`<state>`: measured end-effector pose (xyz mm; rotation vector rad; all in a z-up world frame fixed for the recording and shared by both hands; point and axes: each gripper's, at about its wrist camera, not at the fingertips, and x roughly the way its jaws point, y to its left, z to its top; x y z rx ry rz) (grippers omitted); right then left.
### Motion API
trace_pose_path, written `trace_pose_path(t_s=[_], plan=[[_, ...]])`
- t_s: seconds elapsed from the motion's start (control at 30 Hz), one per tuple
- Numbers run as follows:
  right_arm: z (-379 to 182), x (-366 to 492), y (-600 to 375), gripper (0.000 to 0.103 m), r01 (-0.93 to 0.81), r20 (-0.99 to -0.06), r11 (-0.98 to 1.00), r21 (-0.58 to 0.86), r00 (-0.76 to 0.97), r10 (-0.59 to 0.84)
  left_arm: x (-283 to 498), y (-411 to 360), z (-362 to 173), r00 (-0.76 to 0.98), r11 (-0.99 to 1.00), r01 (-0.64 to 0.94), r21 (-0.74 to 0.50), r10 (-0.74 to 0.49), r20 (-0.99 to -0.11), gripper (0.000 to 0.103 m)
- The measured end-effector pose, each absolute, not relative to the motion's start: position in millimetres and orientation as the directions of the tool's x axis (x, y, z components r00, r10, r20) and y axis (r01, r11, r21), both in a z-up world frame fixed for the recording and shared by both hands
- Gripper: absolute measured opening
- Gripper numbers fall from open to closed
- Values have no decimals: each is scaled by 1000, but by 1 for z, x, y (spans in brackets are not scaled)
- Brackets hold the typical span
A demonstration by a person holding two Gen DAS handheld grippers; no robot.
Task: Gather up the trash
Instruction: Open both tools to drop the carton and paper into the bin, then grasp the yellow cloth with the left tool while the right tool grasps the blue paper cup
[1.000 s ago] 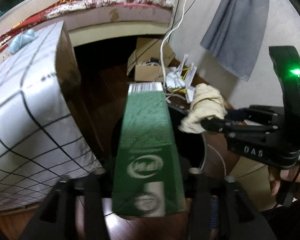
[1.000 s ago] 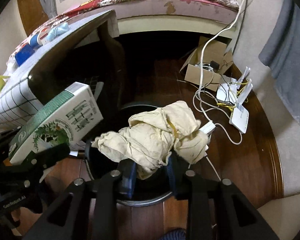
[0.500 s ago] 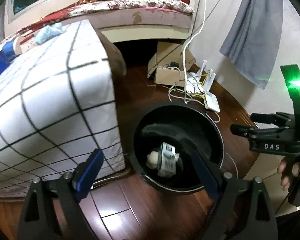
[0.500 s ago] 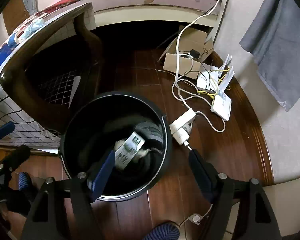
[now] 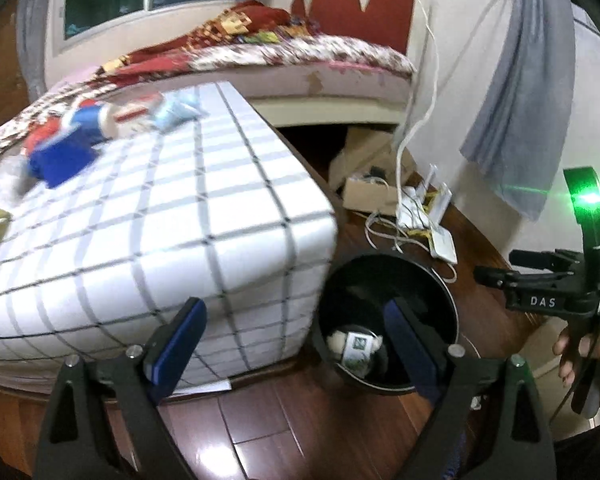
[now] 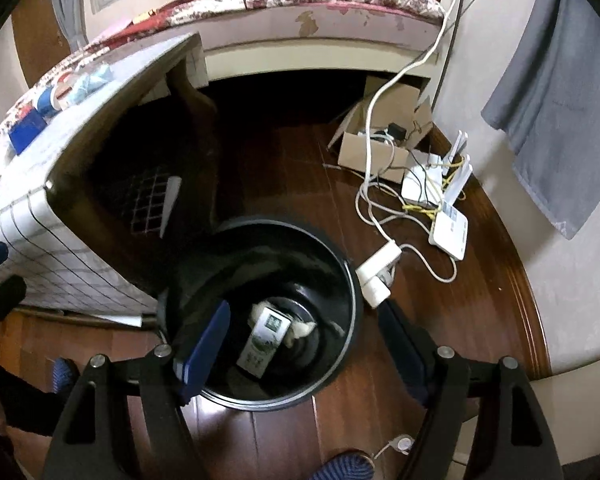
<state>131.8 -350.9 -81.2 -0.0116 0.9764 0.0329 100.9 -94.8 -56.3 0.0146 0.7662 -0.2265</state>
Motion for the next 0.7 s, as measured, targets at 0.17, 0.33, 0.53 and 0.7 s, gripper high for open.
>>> trace_pose_path(t_s=[0.17,0.33,0.53,0.7], plan=[[-60,138,-331,78,-48,-796,999,22,603,47,102,-70,-40,737,986,155,-61,-157,-658,92],[-36,146,-310,78,-70,-754,997,44,652,79,107,-46,-30,758,994,102,-47,-108,-644,93],[-13,157,-275,78,-118,-711,991,59,692,124,106,-19,-22,779,998,55,-39,-67,-624,94],[-6,169,-243,78,-168,-698,984,63,697,164,110,6,-17,790,999,8,-40,-31,-613,94]])
